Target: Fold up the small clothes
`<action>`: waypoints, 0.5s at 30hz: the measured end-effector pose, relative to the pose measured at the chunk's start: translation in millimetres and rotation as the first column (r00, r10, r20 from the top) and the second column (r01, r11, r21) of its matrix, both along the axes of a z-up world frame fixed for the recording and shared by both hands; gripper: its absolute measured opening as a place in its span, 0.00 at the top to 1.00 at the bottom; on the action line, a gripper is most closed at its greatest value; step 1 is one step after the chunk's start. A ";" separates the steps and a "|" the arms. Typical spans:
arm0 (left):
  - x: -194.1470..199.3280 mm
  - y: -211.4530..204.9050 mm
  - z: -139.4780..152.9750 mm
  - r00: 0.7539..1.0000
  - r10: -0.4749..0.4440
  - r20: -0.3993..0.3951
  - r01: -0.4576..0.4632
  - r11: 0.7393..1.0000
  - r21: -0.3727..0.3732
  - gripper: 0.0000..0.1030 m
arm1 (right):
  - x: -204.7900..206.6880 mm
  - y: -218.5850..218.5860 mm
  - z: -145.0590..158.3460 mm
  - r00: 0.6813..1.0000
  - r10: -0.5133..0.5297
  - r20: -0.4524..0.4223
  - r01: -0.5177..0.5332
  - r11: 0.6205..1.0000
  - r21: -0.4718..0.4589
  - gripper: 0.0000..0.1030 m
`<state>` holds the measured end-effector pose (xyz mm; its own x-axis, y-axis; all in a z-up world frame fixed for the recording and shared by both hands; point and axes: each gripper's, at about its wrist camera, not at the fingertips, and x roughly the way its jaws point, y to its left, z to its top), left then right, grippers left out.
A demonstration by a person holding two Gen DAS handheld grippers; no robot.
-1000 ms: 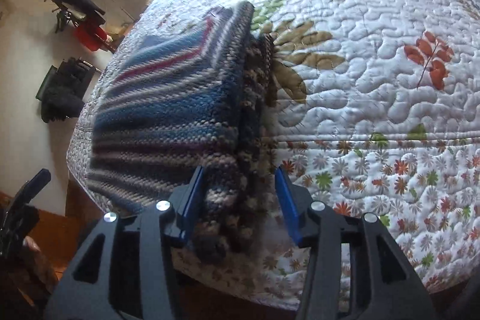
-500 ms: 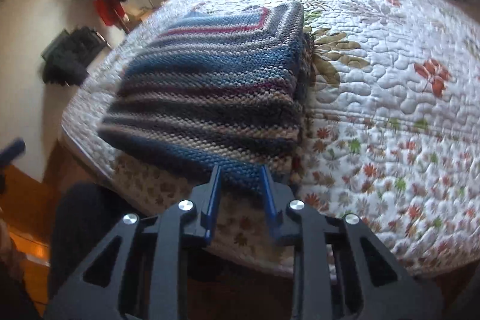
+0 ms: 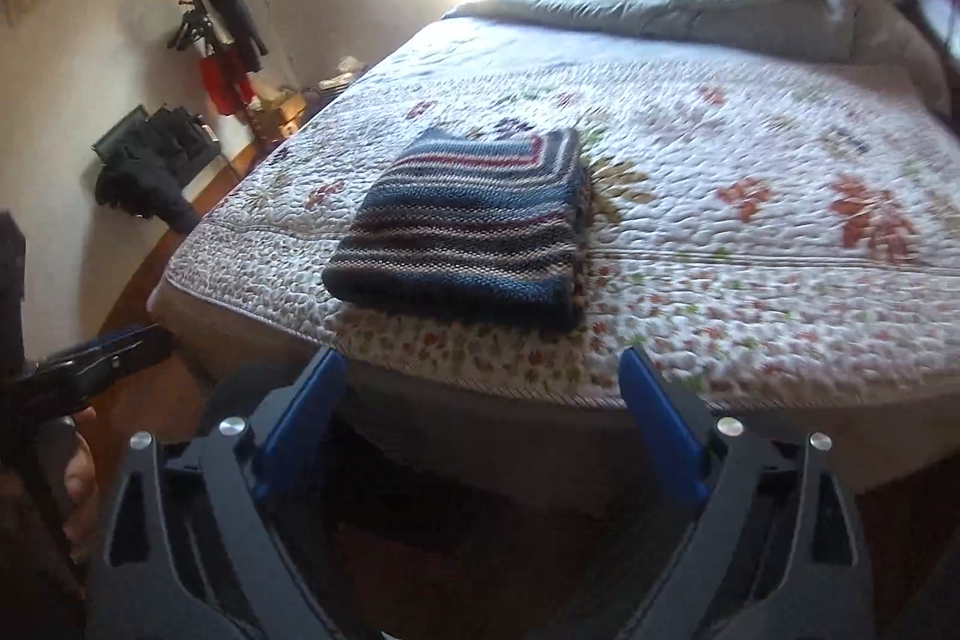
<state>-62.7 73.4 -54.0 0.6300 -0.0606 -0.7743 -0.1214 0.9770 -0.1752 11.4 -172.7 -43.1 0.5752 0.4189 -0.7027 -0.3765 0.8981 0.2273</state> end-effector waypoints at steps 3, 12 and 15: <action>-11.6 -8.0 7.9 0.999 -0.040 0.000 0.040 0.999 0.025 0.04 | -24.7 2.5 14.3 0.999 -0.052 0.009 0.052 0.999 -0.007 0.03; -28.6 -13.1 28.6 1.000 0.002 0.022 -0.003 0.998 0.067 0.04 | -55.5 16.2 48.9 0.997 -0.008 0.073 0.010 0.999 -0.034 0.03; -34.8 -16.7 39.5 0.999 0.016 0.051 -0.021 0.995 0.100 0.04 | -57.4 11.6 58.8 0.995 -0.017 0.095 0.018 1.000 -0.013 0.03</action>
